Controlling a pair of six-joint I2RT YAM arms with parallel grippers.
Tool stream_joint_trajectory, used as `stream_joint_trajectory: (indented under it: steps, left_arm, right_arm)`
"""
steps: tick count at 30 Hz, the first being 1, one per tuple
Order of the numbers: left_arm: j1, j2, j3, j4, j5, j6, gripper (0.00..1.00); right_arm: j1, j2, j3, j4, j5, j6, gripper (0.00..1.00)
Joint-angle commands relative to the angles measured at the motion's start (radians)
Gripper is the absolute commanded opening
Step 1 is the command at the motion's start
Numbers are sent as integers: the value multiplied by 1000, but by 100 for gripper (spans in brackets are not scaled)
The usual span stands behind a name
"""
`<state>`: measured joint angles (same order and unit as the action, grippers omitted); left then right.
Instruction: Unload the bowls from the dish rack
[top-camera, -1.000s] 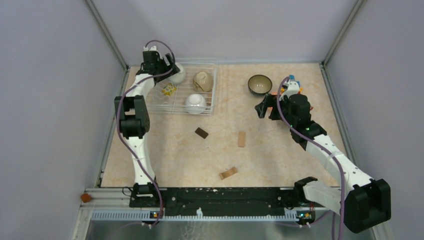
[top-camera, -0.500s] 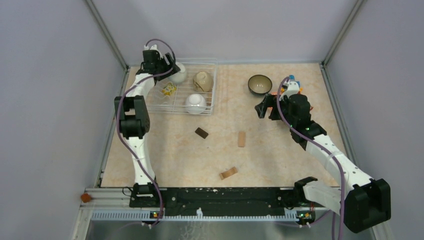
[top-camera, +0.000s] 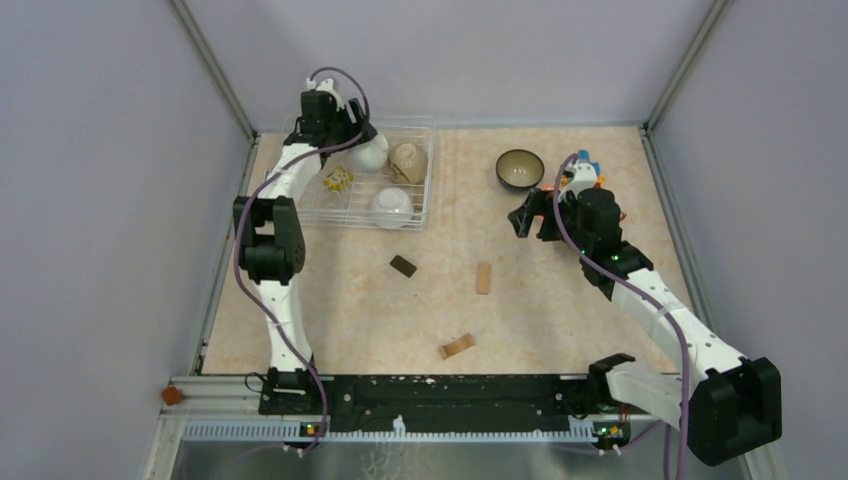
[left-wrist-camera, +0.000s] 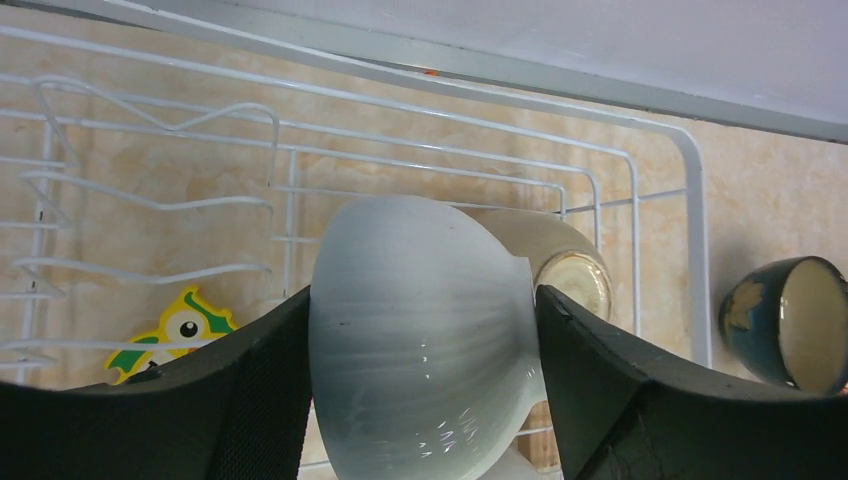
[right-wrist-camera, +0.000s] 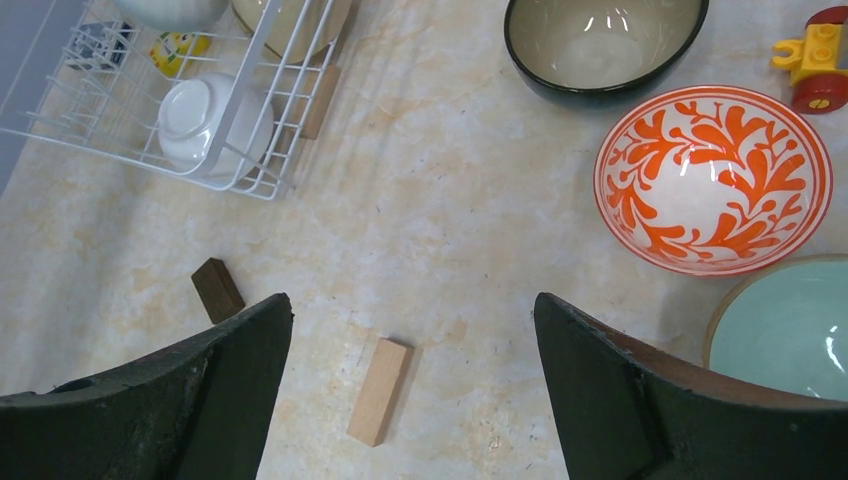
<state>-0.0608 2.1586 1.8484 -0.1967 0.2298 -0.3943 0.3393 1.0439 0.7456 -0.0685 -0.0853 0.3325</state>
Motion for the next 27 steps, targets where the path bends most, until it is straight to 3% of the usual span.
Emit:
stream_joint_trajectory:
  steps: [1,10,27]
  left_arm:
    - [3,-158,-3,60,21,-2,62]
    - [-12,-303,-90,42,13,0,61]
    - [-149,-501,-289,-14,-39,43,60]
  right_arm:
    - [9,-6,22,20,-28,-7,89]
    - [9,-57,28,-9,-56,15,89]
    - [9,-47,80,-143,-81,68,89]
